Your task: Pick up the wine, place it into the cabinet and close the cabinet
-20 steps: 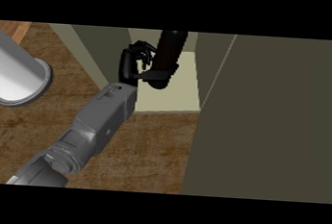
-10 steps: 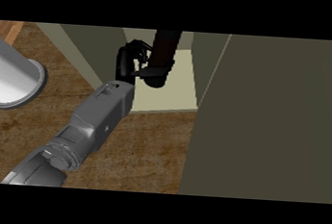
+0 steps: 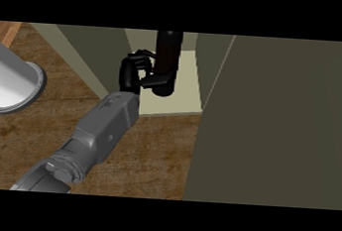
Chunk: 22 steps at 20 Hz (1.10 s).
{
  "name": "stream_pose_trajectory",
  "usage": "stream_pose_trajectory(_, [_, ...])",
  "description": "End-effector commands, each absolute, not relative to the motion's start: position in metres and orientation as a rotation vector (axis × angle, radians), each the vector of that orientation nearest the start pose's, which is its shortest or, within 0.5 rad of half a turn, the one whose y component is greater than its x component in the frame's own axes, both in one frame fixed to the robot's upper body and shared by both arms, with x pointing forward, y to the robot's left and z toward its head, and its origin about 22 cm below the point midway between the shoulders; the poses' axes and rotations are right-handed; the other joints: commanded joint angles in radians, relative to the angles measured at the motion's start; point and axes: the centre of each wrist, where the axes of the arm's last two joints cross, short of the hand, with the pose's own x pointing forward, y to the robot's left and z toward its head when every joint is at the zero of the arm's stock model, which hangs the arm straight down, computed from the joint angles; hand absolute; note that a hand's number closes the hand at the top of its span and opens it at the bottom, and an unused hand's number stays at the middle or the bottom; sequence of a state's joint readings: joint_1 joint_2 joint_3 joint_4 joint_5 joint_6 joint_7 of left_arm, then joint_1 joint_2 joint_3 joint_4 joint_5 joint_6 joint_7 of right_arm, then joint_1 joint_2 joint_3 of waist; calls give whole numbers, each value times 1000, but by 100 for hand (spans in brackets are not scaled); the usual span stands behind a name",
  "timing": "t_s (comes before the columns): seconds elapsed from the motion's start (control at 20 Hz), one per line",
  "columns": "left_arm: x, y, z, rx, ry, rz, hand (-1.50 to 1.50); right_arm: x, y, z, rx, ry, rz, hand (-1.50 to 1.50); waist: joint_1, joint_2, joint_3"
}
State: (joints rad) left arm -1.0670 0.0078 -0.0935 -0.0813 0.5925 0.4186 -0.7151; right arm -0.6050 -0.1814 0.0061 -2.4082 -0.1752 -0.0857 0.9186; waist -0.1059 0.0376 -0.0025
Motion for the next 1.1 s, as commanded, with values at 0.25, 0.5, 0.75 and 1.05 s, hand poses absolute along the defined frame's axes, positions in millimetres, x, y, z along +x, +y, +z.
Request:
stream_pose_trajectory(0.25, [388, 136, -48, 96, -1626, 273, 150, 167, -191, 286, 317, -2005, 342, -150, -40, -2, -2])
stream_pose_trajectory(0.5, [381, 140, -57, 73, -1607, 295, 150, 176, -183, 284, 352, -1996, 351, -150, -44, -2, -2])
stream_pose_trajectory(0.75, [374, 143, -66, 77, -1566, 290, 150, 181, -183, 283, 354, -2006, 341, -150, -67, 0, -3])
stream_pose_trajectory(1.05, [361, 150, -82, 124, -1557, 291, 150, 178, -187, 284, 345, -2001, 347, -150, -77, 2, -3])
